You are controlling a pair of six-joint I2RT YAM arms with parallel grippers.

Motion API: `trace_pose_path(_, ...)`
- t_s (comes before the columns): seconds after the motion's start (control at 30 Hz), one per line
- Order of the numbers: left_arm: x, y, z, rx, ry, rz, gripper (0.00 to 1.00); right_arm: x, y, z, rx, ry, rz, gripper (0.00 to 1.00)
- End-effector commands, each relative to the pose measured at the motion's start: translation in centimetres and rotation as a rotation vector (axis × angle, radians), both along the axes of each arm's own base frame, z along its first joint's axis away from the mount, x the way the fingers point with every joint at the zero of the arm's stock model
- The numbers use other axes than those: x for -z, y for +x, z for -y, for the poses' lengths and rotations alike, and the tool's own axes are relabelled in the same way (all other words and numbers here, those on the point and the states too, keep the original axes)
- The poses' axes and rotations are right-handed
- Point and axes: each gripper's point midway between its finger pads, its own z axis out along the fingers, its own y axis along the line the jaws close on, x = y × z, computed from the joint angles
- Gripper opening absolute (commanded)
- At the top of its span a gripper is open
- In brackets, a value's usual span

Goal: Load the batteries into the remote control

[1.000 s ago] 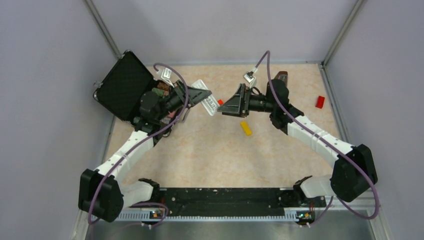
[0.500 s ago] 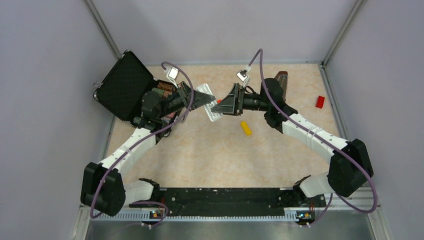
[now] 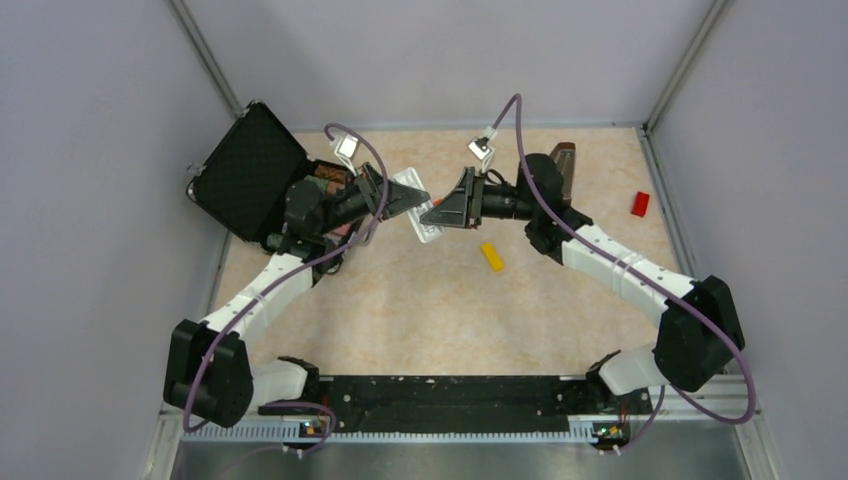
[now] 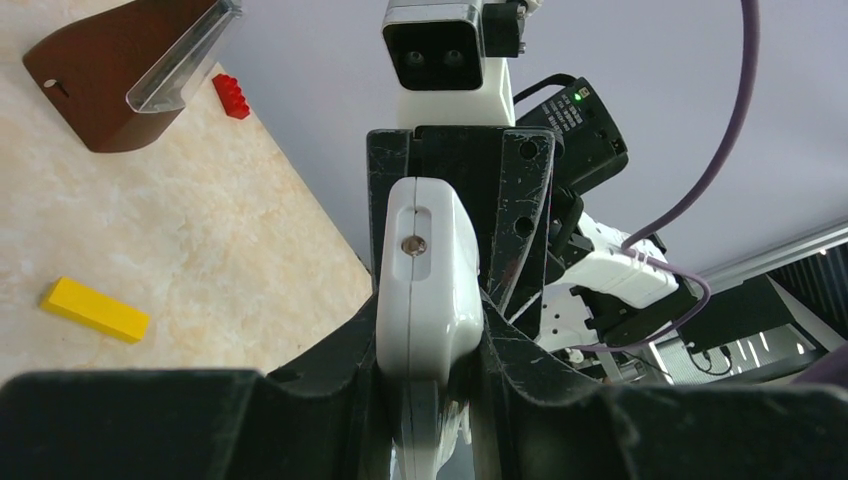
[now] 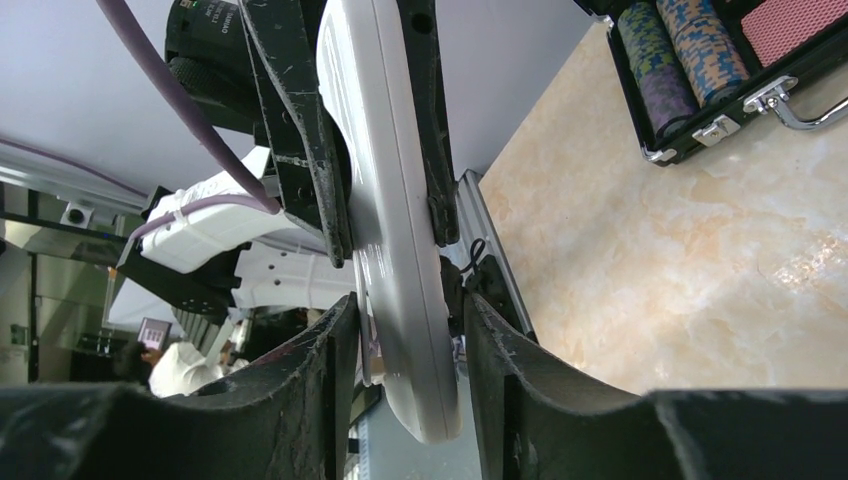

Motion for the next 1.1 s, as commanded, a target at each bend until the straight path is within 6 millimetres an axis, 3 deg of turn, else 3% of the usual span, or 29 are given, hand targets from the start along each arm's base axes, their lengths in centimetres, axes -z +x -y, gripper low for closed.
trace_pose_path(0.0, -3.8, -1.4, 0.1, 0.034, -0.065, 0.115, 0.00, 0.8, 1.5, -0.7, 0.060, -0.043, 0.014, 0.39)
trace_pose_path(0.17, -3.4, -1.2, 0.1, 0.031, -0.058, 0.103, 0.00, 1.2, 1.6, -0.9, 0.062, -0.037, 0.010, 0.25)
trace_pose_path(0.27, -2.6, -0.9, 0.1, 0.016, -0.042, 0.082, 0.16, 1.6, 1.6, -1.0, 0.052, -0.034, 0.004, 0.19)
trace_pose_path(0.6, -1.6, -1.0, -0.3, -0.023, -0.022, 0.079, 0.51, 2.3, 1.6, -1.1, 0.055, -0.028, -0.032, 0.15)
trace_pose_path(0.87, -0.9, -1.9, -0.5, -0.008, -0.022, 0.132, 0.57, 2.0, 2.0, -1.5, 0.062, 0.030, -0.085, 0.18)
trace_pose_path(1.07, 0.0, -2.0, -0.3, 0.009, -0.014, 0.107, 0.48, 1.7, 2.3, -1.7, 0.072, 0.052, -0.114, 0.20)
